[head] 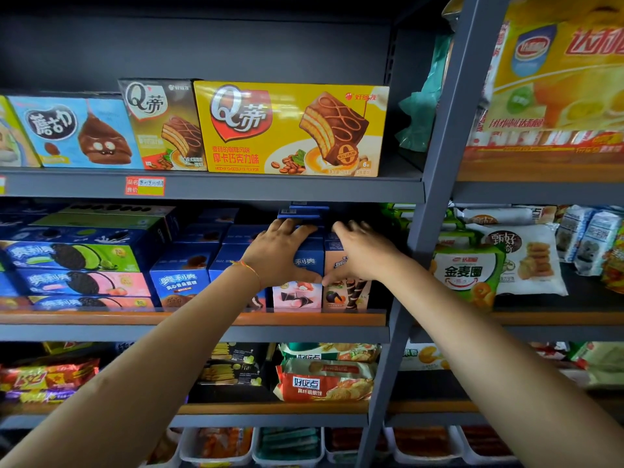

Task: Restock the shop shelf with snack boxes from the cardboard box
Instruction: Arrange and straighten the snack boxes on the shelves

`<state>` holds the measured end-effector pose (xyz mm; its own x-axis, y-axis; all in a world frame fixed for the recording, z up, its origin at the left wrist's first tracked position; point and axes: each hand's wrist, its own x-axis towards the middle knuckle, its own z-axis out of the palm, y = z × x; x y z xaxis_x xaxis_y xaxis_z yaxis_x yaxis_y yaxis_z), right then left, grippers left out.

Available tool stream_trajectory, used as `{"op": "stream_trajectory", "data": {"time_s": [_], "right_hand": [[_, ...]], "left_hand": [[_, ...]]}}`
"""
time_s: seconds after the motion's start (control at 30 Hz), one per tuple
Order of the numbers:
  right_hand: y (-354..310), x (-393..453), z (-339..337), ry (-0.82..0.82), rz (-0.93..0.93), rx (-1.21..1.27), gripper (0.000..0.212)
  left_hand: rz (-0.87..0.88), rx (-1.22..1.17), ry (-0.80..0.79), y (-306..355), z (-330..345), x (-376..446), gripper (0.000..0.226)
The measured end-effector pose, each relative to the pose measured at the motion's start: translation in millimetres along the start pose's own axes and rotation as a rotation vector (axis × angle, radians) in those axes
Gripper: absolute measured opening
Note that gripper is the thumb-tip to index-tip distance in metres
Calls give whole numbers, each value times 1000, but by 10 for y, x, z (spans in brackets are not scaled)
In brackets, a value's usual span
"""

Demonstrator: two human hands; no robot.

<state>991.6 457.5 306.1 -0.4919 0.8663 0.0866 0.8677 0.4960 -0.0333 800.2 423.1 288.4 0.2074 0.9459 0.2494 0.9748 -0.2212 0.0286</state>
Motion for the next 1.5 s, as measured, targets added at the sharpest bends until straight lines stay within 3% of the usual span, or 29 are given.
{"op": "stream_trajectory", "data": {"time_s": [0.2, 0.37, 0.5, 0.63, 0.8, 1.17, 1.4, 1.5], "right_hand": [[1, -3, -49, -39, 6, 3, 123], [66, -1, -179, -46, -11, 92, 140], [-11, 63, -204, -129, -22, 162, 140], [-85, 164, -169, -198, 24, 221, 158], [-112, 205, -142, -205, 20, 260, 142], [-174, 215, -171, -190, -20, 259, 136], [-143, 242, -262, -215, -22, 445, 117], [-145, 291, -234, -214, 7, 420, 132]], "left_hand": [[0, -91, -25, -12, -60, -30, 105], [-97, -222, -10, -183, -201, -132, 120], [-154, -226, -66, -243, -207, -199, 123], [-155, -231, -84, -204, -160, -176, 121], [-164, -267, -88, -282, -128, -136, 139], [-154, -180, -65, -309, -93, -146, 140], [-158, -462, -153, -386, -228, -155, 138], [-160, -493, -204, -474, -259, -141, 146]]}}
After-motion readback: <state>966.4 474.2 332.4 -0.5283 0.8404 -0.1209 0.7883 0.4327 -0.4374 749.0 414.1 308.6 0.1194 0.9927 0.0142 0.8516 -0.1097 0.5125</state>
